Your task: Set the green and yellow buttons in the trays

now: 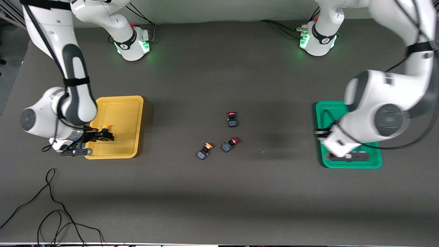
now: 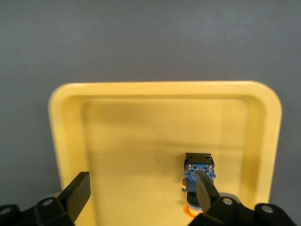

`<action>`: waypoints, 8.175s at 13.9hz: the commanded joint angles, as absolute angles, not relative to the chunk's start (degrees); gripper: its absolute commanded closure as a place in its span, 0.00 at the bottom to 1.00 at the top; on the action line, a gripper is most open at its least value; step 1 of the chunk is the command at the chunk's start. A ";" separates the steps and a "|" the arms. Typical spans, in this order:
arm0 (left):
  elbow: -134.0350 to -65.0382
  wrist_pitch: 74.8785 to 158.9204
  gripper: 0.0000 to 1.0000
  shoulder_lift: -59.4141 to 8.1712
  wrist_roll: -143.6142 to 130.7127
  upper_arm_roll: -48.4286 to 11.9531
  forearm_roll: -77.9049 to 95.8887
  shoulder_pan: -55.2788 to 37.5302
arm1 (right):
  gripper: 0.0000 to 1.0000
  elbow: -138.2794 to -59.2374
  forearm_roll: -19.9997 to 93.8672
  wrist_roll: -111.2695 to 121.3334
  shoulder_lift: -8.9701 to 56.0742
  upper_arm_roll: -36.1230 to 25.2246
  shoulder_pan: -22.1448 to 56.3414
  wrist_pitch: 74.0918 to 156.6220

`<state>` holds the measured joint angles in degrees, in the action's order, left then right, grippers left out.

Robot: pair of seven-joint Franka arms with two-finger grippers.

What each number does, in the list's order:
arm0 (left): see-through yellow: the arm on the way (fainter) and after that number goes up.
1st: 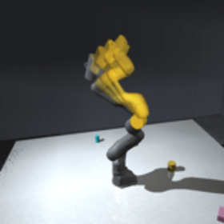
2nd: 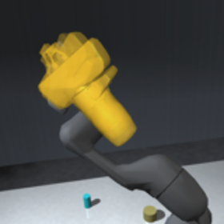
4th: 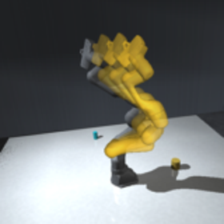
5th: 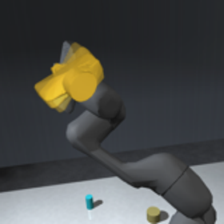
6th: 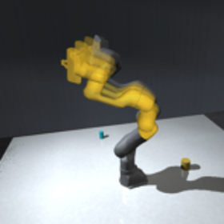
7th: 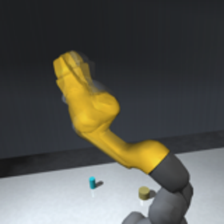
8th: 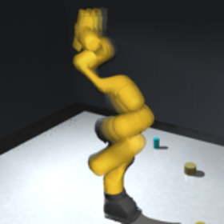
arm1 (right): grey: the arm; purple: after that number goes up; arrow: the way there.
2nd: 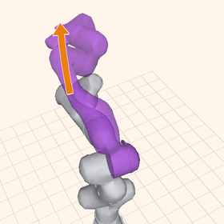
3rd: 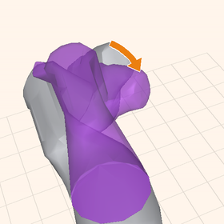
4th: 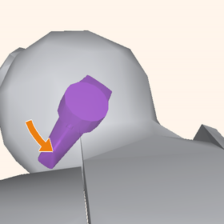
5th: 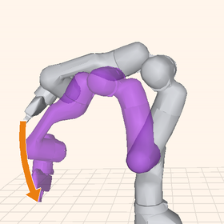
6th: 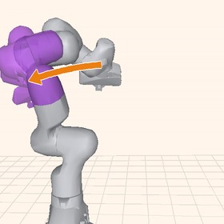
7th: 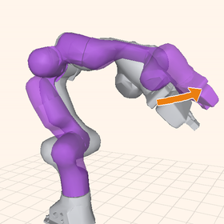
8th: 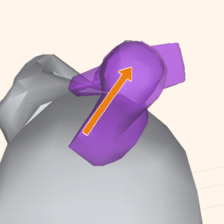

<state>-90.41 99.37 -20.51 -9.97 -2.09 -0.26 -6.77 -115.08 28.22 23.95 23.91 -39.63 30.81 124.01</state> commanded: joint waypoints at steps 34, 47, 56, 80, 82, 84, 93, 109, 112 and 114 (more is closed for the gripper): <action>-93.17 86.76 0.00 -2.20 11.79 -2.37 -1.32 2.57 | 0.00 -68.11 12.39 -57.13 54.58 -9.14 35.59 123.84; -91.49 85.78 0.00 -1.14 1.14 2.72 1.49 -6.24 | 1.00 -68.47 10.20 -56.95 57.48 -8.70 38.76 123.84; -91.49 85.34 0.00 -1.14 1.84 2.29 1.41 -5.28 | 1.00 -89.09 10.64 -38.52 30.97 -8.44 29.20 115.49; -91.49 85.34 0.00 -0.97 2.20 2.02 0.62 -4.92 | 1.00 -112.85 6.24 0.88 28.38 -6.86 5.36 125.95; -91.49 85.34 0.00 -1.05 2.20 2.02 0.62 -5.01 | 1.00 -112.85 6.42 0.09 29.35 -6.86 5.36 125.95; -91.49 85.25 0.00 -1.05 2.20 2.02 0.62 -4.92 | 0.53 -112.76 6.59 -0.87 29.36 -6.86 5.45 125.86; -91.49 84.99 0.00 -1.05 2.20 2.02 0.62 -4.92 | 0.00 -105.21 6.15 -0.97 17.25 -7.03 5.10 111.55; -91.49 84.99 0.00 -1.05 2.20 2.02 0.62 -4.92 | 0.00 -99.67 0.97 -5.19 -6.07 -2.99 -4.57 89.30; -91.58 84.90 0.00 -0.97 2.20 2.02 0.62 -4.92 | 0.00 -99.40 0.97 -4.57 -5.80 -2.99 -4.57 89.21; -91.58 84.90 0.00 -0.97 2.20 2.02 0.62 -4.92 | 0.00 -99.40 0.97 -4.48 -5.80 -3.08 -4.57 89.21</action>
